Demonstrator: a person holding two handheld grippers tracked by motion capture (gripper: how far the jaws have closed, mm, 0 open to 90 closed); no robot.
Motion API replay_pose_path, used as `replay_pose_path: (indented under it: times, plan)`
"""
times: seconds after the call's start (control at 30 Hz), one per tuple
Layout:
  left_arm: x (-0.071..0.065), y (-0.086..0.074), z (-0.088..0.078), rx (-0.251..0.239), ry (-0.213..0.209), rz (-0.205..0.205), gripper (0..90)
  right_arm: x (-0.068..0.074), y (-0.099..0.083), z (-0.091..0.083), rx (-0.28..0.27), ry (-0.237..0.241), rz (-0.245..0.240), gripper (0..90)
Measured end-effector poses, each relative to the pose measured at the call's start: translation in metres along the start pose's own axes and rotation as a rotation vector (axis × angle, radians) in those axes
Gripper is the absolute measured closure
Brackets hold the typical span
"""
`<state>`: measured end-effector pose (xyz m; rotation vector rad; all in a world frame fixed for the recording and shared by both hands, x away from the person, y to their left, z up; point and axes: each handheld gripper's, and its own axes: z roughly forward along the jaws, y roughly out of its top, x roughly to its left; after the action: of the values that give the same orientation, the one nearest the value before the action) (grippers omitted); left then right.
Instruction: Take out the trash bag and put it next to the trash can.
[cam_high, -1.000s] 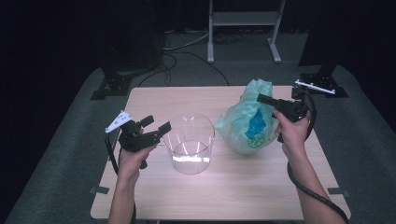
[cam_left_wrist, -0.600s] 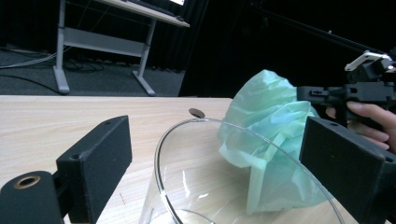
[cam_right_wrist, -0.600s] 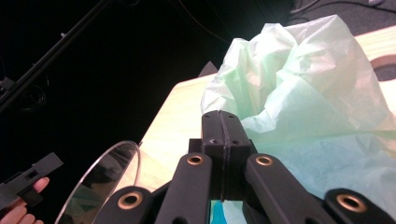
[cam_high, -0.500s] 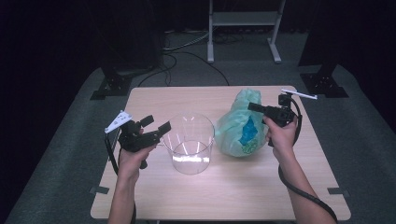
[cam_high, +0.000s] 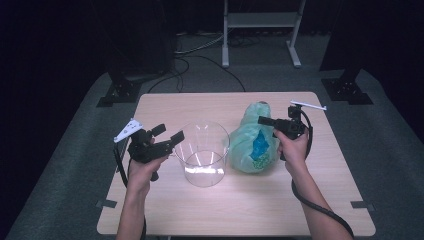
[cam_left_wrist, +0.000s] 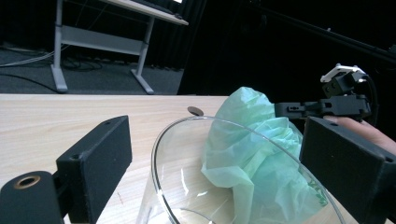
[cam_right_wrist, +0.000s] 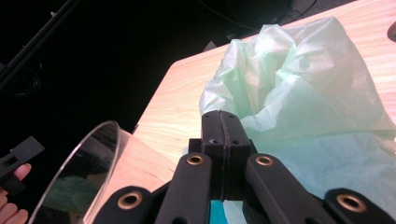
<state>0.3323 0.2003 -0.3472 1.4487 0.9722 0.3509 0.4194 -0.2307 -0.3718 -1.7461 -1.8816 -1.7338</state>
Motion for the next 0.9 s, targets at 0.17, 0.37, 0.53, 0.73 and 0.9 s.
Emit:
replay_pose_path:
  times: [0.17, 0.37, 0.53, 0.73, 0.9]
  plan:
    - [0.000, 0.000, 0.001, 0.004, -0.001, 0.004, 8.2, -0.003, -0.004, 0.004, 0.016, -0.003, 0.001, 90.0]
    - [0.000, -0.001, 0.002, 0.011, -0.002, 0.004, 8.2, -0.007, -0.006, 0.006, 0.024, 0.000, 0.006, 89.6]
    - [0.000, -0.001, 0.002, 0.012, -0.002, 0.006, 8.2, -0.008, -0.006, 0.004, 0.025, 0.002, 0.000, 86.4]
    - [0.000, -0.002, 0.003, 0.012, -0.002, 0.003, 8.2, -0.004, -0.006, 0.000, 0.020, -0.002, -0.045, 80.1]
    - [0.000, -0.001, 0.002, 0.012, -0.003, 0.005, 8.2, -0.002, -0.003, -0.005, -0.002, -0.001, -0.061, 76.1]
